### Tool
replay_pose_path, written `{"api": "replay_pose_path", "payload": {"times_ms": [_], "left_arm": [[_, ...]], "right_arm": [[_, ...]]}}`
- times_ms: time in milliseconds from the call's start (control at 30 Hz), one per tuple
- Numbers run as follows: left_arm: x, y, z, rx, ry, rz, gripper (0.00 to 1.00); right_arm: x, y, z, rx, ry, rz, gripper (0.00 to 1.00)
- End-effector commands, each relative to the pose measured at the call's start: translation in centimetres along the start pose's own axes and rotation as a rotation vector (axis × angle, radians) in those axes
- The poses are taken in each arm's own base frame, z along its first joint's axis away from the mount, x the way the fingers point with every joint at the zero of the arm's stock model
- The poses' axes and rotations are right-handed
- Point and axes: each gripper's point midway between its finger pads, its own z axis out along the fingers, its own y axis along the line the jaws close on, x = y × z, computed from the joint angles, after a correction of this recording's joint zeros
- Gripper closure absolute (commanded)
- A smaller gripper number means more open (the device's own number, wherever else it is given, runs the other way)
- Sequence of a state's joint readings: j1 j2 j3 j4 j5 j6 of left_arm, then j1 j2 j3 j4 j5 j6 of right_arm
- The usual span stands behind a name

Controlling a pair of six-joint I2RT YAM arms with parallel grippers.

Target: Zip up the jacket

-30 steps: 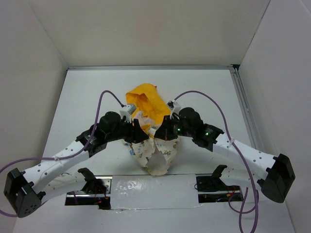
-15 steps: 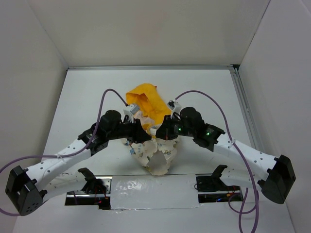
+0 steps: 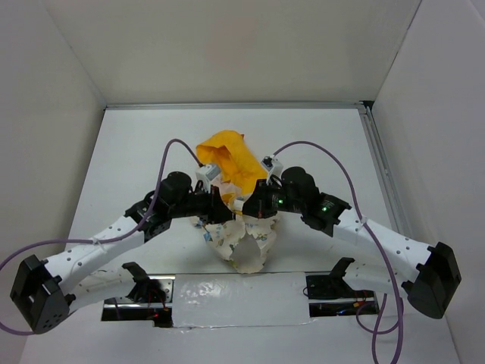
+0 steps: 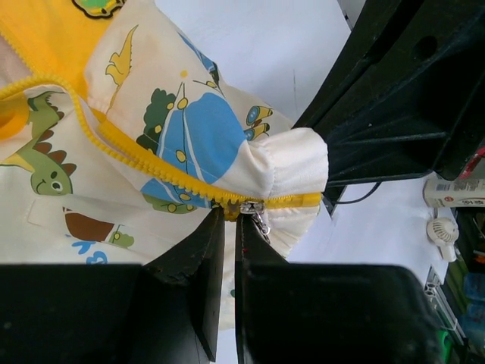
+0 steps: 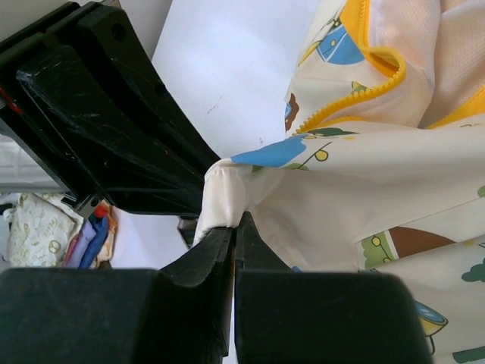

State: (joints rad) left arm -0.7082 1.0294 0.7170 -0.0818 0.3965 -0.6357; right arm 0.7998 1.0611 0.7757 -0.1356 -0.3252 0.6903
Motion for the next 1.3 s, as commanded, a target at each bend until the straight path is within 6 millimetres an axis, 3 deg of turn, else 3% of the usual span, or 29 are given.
{"api": "replay_pose_path", "payload": {"times_ms": [0,67,100,167,267,367,467,600,667,733,833,967,1267], "left_arm": [[-1.9,-1.7,-0.9,0.050,-0.100,0.036,1.00],[-2.0,-1.6,-1.2,0.044,-0.115,0.035,1.00],[-2.1,-1.6,-1.5,0.040,-0.129,0.034,1.00],[-2.2,-1.8,-1.7,0.043,-0.139,0.037,1.00],[-2.6,-2.2,-2.0,0.061,-0.165,0.043,1.00],[-2.9,-2.4,-2.0,0.069,-0.166,0.043,1.00],[-2.8,-2.3,-1.7,0.066,-0.155,0.037,1.00],[-2.8,-2.3,-1.6,0.065,-0.150,0.029,1.00],[-2.8,-2.3,-1.5,0.067,-0.150,0.030,1.00],[-2.6,-2.1,-1.4,0.063,-0.145,0.027,1.00],[-2.5,-2.2,-1.4,0.073,-0.139,0.024,1.00],[-2.3,-2.2,-1.3,0.074,-0.134,0.020,1.00],[-2.1,-1.9,-1.4,0.065,-0.132,0.012,1.00]], "right_arm": [[-0.8,0.6,-0.3,-0.014,-0.041,-0.006,1.00],[-0.3,-0.4,-0.5,0.035,-0.026,0.009,0.98],[-0.3,-0.8,-0.6,0.058,-0.033,0.015,0.88],[0.3,-1.4,-0.9,0.078,-0.021,0.026,0.82],[0.7,-1.5,-1.4,0.081,-0.024,0.038,0.63],[1.0,-2.4,-1.9,0.129,-0.034,0.070,0.54],[1.2,-3.0,-2.8,0.157,-0.059,0.092,0.53],[1.2,-1.7,-5.0,0.097,-0.102,0.075,0.52],[1.0,-1.2,-5.8,0.076,-0.125,0.067,0.47],[1.3,0.6,-6.6,-0.018,-0.121,0.040,0.45],[2.8,2.6,-6.6,-0.155,-0.046,0.025,0.34],[4.4,2.7,-5.0,-0.190,0.051,0.058,0.34],[2.5,4.6,-3.4,-0.229,0.006,0.052,0.35]]}}
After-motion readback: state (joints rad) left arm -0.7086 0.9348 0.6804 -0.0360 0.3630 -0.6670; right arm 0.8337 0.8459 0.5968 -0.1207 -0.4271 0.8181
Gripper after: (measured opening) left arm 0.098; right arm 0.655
